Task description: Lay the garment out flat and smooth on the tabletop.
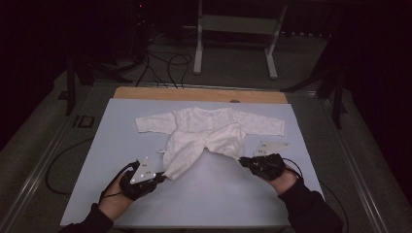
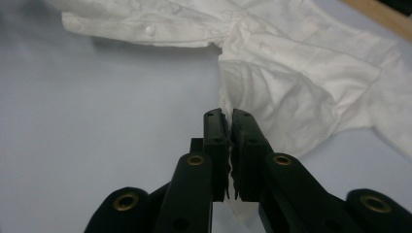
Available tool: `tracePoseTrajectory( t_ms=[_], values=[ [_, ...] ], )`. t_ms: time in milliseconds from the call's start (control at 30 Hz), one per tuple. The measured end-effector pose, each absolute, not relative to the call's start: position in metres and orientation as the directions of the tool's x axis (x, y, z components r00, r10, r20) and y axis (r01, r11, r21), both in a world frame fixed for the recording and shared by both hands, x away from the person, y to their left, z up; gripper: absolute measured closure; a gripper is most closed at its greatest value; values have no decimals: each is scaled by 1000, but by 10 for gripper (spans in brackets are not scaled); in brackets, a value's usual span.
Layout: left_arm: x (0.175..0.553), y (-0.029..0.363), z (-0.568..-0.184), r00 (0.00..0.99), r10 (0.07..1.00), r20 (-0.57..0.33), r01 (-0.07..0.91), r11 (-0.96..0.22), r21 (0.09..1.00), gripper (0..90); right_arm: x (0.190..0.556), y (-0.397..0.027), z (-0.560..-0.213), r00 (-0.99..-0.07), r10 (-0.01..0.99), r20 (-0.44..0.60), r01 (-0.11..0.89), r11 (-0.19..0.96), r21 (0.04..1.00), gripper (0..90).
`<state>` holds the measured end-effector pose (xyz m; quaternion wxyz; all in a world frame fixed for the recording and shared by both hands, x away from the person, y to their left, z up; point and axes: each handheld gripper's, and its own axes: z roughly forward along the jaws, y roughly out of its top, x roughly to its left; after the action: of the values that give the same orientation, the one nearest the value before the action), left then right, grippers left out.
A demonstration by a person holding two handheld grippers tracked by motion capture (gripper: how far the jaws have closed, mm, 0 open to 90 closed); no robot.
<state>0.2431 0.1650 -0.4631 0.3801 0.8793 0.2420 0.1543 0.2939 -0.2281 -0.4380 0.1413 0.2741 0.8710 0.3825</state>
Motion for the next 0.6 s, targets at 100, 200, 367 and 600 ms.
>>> tracePoseTrajectory(
  t_ms=[100, 200, 367, 600],
  values=[
    [223, 159, -462, 858, 510, 60, 308, -604, 735, 872, 264, -229, -438, -830, 557, -13, 381, 583, 717, 860],
    [213, 154, -462, 870, 491, 50, 301, -608, 735, 870, 250, -229, -440, -839, 544, 2, 386, 593, 707, 860],
    [185, 139, -459, 906, 422, 14, 275, -614, 740, 866, 218, -224, -447, -857, 510, 64, 410, 602, 685, 859],
    [168, 130, -466, 929, 367, -47, 280, -614, 738, 865, 194, -214, -456, -868, 477, 134, 441, 621, 648, 858]
  ],
)
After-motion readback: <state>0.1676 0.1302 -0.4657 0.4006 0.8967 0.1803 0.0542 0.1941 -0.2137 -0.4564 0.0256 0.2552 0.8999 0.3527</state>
